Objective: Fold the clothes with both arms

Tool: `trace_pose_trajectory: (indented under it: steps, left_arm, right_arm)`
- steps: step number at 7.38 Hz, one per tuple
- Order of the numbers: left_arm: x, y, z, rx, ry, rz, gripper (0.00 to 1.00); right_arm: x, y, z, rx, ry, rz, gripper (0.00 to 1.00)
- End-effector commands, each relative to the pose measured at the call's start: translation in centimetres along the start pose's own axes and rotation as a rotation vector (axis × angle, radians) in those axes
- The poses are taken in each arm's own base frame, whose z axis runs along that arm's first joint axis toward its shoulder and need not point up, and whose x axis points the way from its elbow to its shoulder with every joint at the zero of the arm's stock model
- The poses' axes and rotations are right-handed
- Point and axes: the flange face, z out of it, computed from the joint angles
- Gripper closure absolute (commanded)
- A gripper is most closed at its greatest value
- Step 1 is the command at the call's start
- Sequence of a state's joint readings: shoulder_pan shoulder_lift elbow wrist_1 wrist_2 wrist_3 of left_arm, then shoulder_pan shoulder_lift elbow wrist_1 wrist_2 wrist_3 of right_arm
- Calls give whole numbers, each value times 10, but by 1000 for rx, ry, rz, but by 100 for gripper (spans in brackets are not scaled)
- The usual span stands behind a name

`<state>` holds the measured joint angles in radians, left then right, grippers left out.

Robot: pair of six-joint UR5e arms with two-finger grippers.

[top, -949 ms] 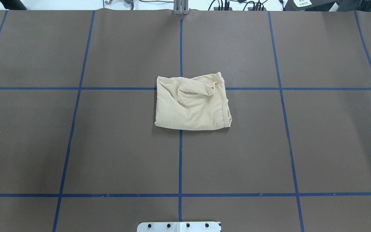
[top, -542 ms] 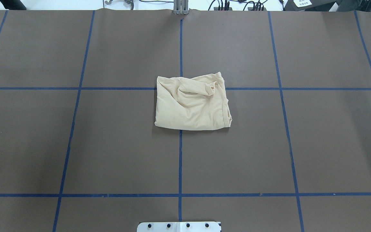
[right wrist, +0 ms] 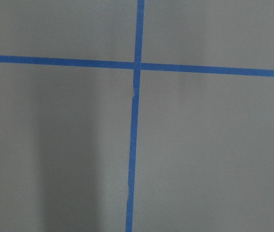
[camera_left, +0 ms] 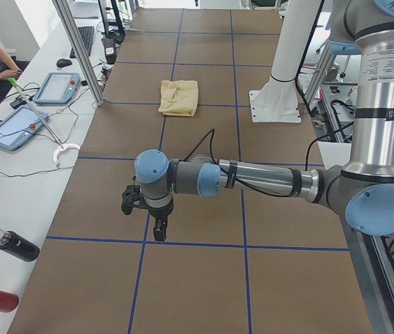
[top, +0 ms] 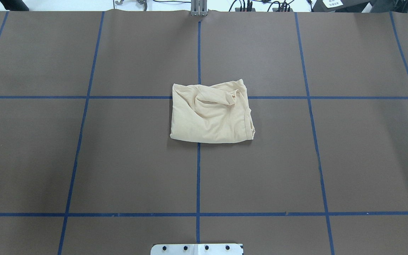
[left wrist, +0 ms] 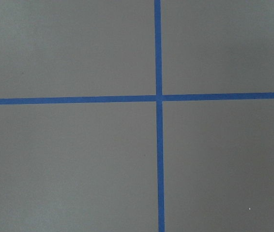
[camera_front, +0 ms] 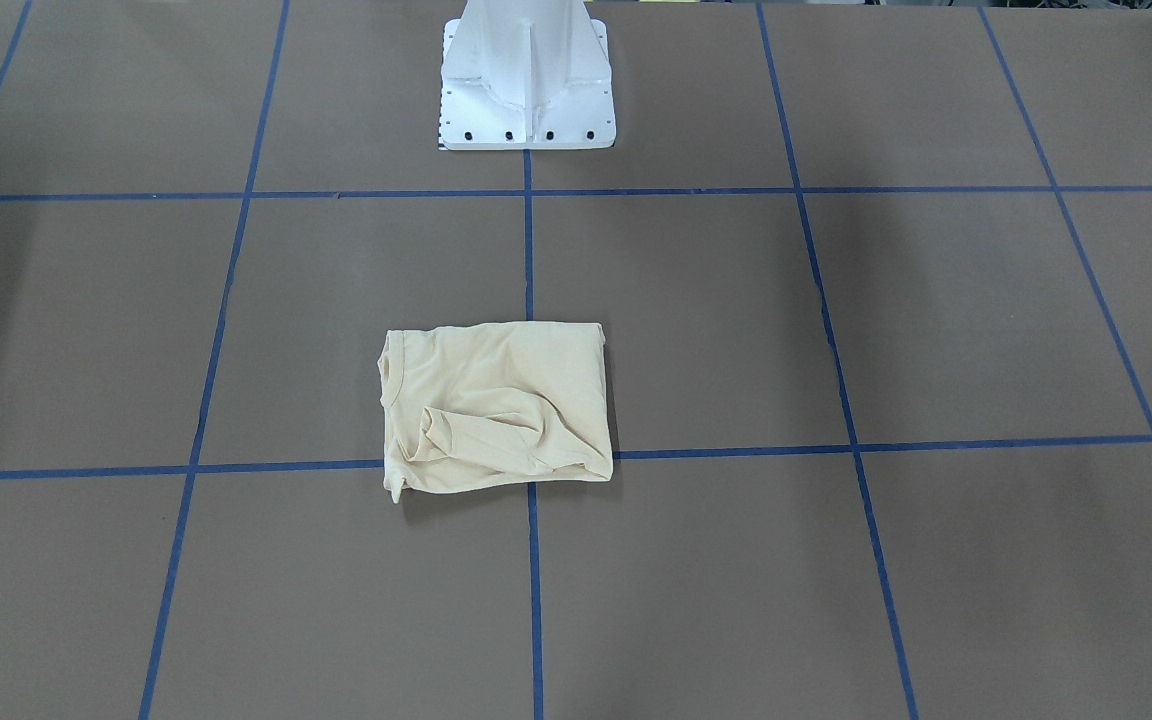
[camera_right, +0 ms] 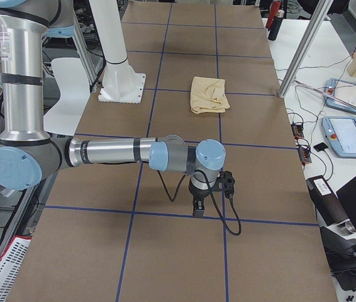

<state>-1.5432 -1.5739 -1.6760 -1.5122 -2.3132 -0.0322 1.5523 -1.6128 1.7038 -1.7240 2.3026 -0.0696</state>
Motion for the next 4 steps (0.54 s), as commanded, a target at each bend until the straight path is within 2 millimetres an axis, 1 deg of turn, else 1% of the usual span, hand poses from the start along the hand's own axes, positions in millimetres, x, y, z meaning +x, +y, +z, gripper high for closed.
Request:
trace_pose_trajectory:
  steps: [1, 4]
  left_arm:
    - [-1, 0, 1, -4, 0, -3, 0]
    - [-3, 1, 4, -8, 0, -9, 0]
  right_arm:
    - [-3, -1, -4, 8, 4, -1, 0]
    - [-5, -3, -4, 9, -1, 0, 0]
